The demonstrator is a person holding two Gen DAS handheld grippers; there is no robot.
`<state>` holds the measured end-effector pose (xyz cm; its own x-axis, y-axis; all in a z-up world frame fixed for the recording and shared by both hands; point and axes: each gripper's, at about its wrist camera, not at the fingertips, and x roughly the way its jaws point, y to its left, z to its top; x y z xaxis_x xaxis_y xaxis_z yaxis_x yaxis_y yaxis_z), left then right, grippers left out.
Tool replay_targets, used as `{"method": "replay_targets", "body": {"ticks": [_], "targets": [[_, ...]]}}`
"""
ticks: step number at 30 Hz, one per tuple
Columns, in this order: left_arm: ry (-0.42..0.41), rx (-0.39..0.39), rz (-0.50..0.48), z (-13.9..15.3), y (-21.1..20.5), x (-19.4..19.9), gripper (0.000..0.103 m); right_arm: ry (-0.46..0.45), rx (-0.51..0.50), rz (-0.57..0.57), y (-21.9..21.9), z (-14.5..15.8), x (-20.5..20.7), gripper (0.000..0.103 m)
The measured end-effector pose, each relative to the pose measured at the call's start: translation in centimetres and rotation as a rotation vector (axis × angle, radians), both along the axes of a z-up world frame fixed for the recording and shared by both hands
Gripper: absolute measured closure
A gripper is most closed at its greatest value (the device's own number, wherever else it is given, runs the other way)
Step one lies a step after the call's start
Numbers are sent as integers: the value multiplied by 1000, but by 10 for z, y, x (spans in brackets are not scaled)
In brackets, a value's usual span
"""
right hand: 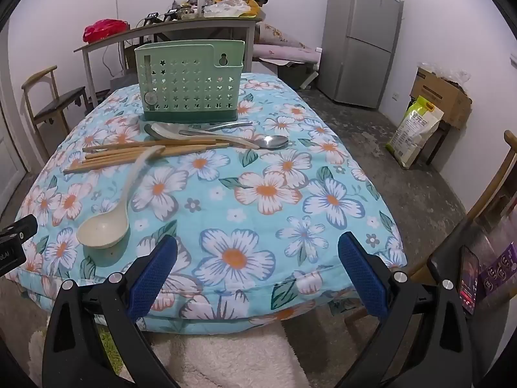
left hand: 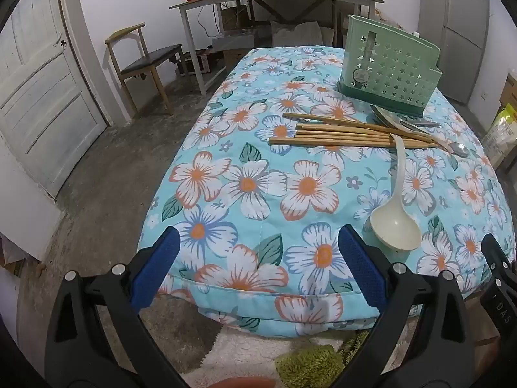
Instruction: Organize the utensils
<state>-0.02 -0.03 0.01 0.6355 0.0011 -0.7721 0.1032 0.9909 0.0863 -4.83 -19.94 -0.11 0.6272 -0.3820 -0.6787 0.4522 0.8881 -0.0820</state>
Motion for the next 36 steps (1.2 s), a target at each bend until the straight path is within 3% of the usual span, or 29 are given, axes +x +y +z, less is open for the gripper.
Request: {"method": "replay_targets", "body": {"ticks": [36], "targets": [[-3,1,2,-5,-2,3,9,-13,-4,2,-2,6,0,6]]}}
